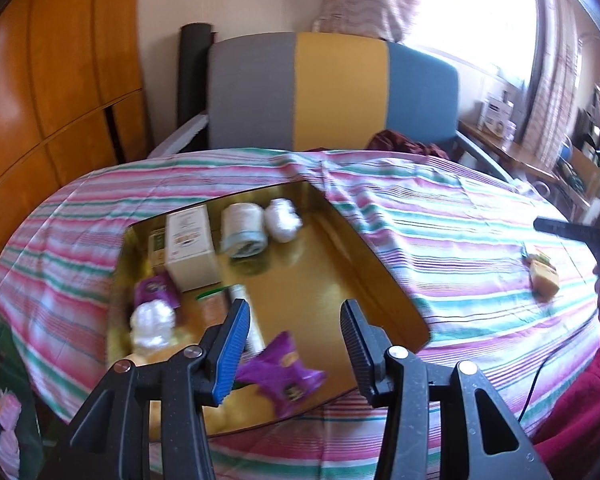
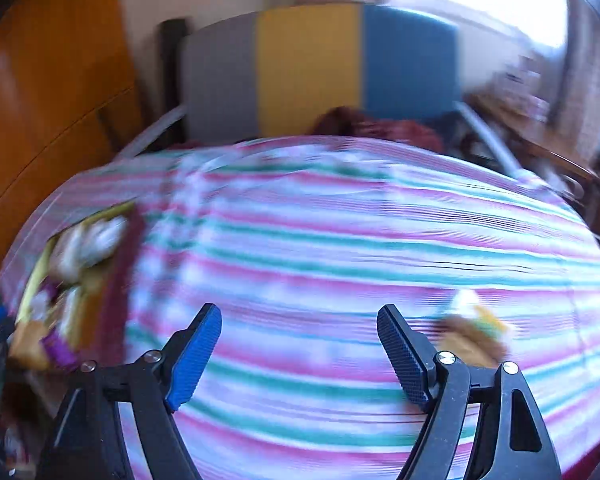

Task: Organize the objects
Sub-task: 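Move both tools back toward the yellow sponge and WEIDAN snack bar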

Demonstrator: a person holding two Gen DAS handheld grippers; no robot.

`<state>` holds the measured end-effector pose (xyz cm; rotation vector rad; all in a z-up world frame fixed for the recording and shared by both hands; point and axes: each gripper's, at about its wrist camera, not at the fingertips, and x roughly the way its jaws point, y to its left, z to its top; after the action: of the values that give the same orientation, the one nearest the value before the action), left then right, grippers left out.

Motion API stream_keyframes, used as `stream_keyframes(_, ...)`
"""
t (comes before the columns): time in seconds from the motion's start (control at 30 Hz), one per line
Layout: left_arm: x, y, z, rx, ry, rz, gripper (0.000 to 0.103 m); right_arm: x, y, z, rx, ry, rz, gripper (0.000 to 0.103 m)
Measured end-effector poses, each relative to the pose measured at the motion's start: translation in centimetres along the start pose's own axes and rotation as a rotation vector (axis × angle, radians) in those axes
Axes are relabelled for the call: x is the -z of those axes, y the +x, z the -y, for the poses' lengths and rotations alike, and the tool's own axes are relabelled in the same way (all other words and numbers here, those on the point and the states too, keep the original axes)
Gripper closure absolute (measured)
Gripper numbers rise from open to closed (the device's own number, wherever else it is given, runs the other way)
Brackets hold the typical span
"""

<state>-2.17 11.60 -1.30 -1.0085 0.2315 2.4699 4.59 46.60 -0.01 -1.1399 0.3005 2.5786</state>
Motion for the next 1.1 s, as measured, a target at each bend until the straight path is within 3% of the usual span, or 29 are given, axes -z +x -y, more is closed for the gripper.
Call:
stream_keyframes(0.2, -1.0, 1.0, 4.2, 0.044, 0.09, -0.017, 0.055, 1.3, 0.7, 9.2, 0.131, 0.24, 0.034, 0.02)
stream_keyframes(0.37, -1.7, 2.9, 8.6, 0.098, 0.167, -0.056, 0.056, 2.9, 0.2, 15.7, 0.092, 0.572, 0.073, 0.02)
stream_keyframes(0.53, -2.2, 5.0, 14.2, 0.19, 0.263, -0.103, 0.055, 4.1, -1.3, 18.5, 0.119, 0.739, 0.132, 0.019)
stream_keyframes(0.77, -2.6, 8.0, 22.5, 0.42, 0.37, -0.191, 0.055, 4.5, -1.5, 19.8, 0.105, 0.83, 0.137, 0.018)
stream_keyframes(0.93, -3.0, 10.2, 27.9, 0.553, 0.378, -0.26, 0.055, 4.7, -1.6, 20.0, 0.078, 0.843, 0.129, 0.017)
stream_keyframes(1.1, -3.5, 11.3, 33.4, 0.637, 0.465, -0.268, 0.044, 5.0, -1.7, 20.4, 0.057, 0.872, 0.126, 0.016)
